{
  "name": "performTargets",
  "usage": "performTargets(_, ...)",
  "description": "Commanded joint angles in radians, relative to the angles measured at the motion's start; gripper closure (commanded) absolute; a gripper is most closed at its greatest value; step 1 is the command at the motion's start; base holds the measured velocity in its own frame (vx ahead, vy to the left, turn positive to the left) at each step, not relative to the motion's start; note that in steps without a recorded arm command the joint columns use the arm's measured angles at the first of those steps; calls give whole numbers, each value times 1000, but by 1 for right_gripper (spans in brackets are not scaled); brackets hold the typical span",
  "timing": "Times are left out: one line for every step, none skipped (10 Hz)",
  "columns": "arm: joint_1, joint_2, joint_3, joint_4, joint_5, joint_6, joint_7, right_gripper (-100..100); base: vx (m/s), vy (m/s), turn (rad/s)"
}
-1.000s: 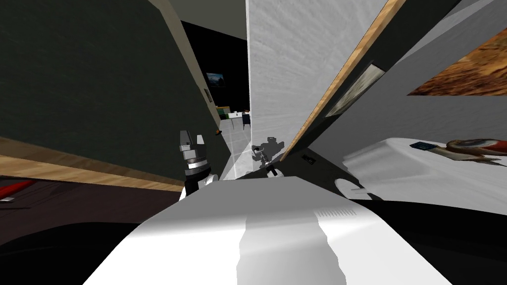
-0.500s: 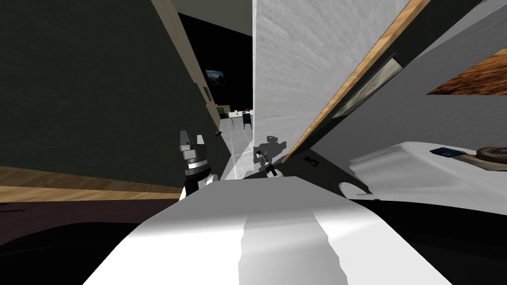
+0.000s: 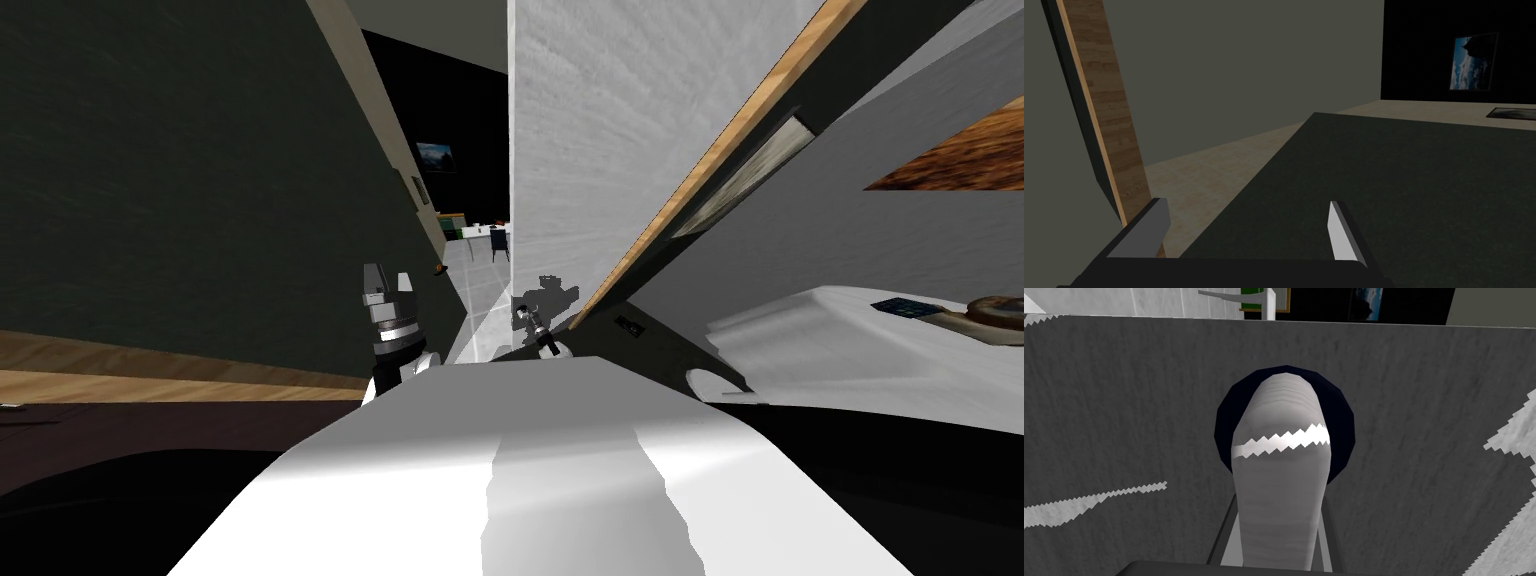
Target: Push the door open
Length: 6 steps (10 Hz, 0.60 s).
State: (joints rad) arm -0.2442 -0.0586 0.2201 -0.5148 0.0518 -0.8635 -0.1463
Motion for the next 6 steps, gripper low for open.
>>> performTargets(1,-7,-12,0,-7,1,6,100,82,43,-24)
performTargets(1,-10,-19,0,-10,2,9,100,150,88,-47)
performTargets(1,-13,-26,1,-15,3,12,100,138,93,-33)
performTargets(1,-14,-30,1,-17,3,14,100,146,79,-28)
performTargets(1,-14,-30,8,-17,3,14,100,110,59,4)
performTargets(2,-20,-45,1,-25,5,21,100,136,78,-29)
